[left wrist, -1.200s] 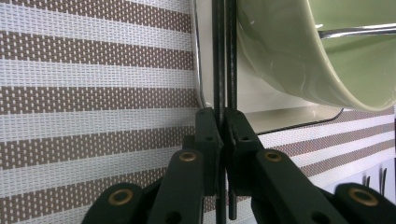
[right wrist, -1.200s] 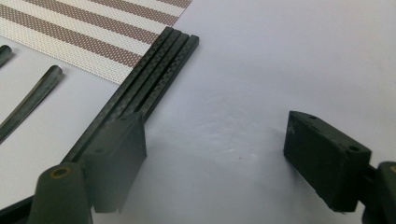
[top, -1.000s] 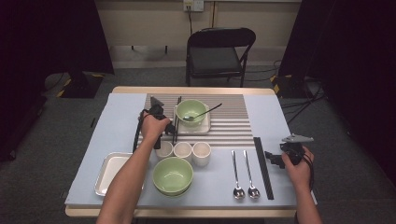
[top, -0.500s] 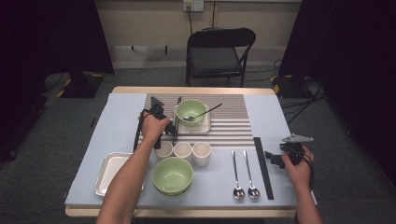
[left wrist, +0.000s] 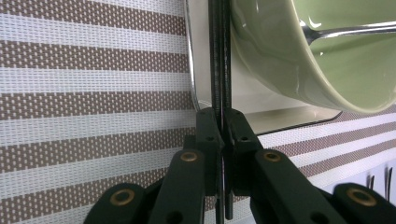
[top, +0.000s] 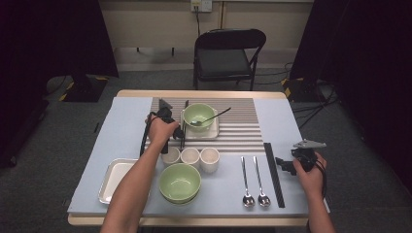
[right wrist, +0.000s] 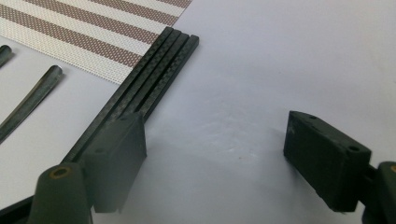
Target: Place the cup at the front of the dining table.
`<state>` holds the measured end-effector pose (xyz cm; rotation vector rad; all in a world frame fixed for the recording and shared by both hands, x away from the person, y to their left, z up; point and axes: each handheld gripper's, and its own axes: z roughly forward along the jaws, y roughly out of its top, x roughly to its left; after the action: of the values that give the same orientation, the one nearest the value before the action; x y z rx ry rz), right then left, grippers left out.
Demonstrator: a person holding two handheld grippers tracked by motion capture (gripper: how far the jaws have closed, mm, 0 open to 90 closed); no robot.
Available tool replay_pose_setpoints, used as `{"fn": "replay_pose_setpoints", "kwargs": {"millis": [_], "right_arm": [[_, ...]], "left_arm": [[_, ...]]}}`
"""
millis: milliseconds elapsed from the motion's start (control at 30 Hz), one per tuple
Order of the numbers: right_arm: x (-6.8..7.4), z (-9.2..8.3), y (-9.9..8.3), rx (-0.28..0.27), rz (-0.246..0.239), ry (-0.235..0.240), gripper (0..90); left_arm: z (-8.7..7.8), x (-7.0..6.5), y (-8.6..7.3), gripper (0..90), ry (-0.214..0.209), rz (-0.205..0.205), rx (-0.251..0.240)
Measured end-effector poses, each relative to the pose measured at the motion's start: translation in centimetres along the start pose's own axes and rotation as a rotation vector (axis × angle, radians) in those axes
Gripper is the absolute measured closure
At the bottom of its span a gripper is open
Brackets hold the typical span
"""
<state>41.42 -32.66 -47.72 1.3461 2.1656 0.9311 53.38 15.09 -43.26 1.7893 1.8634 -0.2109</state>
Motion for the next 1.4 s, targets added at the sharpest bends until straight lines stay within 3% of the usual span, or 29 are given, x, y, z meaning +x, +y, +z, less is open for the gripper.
{"fn": "replay_pose_setpoints", "kwargs": {"millis": [167,200,400,533,633,767,800,933,1100,1133,1400], "right_arm": [[0.01,-0.01,0.00,0.000,0.001,0.000,20.0],[0.01,0.00,0.00,0.000,0.001,-0.002,20.1],[0.00,0.00,0.00,0.000,0.001,-0.001,20.0],[0.01,0.00,0.00,0.000,0.000,-0.001,20.0],[0.01,0.00,0.00,0.001,0.000,-0.002,20.0],[0.02,0.00,0.00,0.000,0.001,-0.003,20.0],[0.01,0.00,0.00,0.000,0.001,-0.001,20.0],[0.00,0.00,0.00,0.000,0.001,-0.001,20.0],[0.01,0.00,0.00,0.000,0.000,-0.001,20.0],[0.01,0.00,0.00,0.000,0.000,-0.002,20.0],[0.02,0.00,0.00,0.000,0.001,-0.003,20.0]], "left_arm": [[0.11,0.02,0.11,86.0,0.009,0.011,-0.002],[0.12,-0.02,0.12,86.0,0.001,-0.007,-0.011],[0.09,0.00,0.18,85.9,-0.005,-0.006,-0.014],[0.10,0.03,0.26,85.7,-0.003,0.015,-0.014],[0.18,-0.10,0.27,85.7,-0.005,-0.001,-0.021],[0.13,0.01,0.33,85.6,-0.006,0.015,-0.018],[-0.04,0.21,0.42,85.5,-0.004,0.046,0.008],[0.16,-0.09,0.39,85.1,-0.010,0.012,-0.016],[0.15,-0.14,0.38,84.7,-0.008,0.018,-0.012],[0.10,-0.04,0.40,84.7,-0.012,0.040,0.000],[0.19,-0.34,0.34,84.4,-0.001,0.020,-0.021]]}}
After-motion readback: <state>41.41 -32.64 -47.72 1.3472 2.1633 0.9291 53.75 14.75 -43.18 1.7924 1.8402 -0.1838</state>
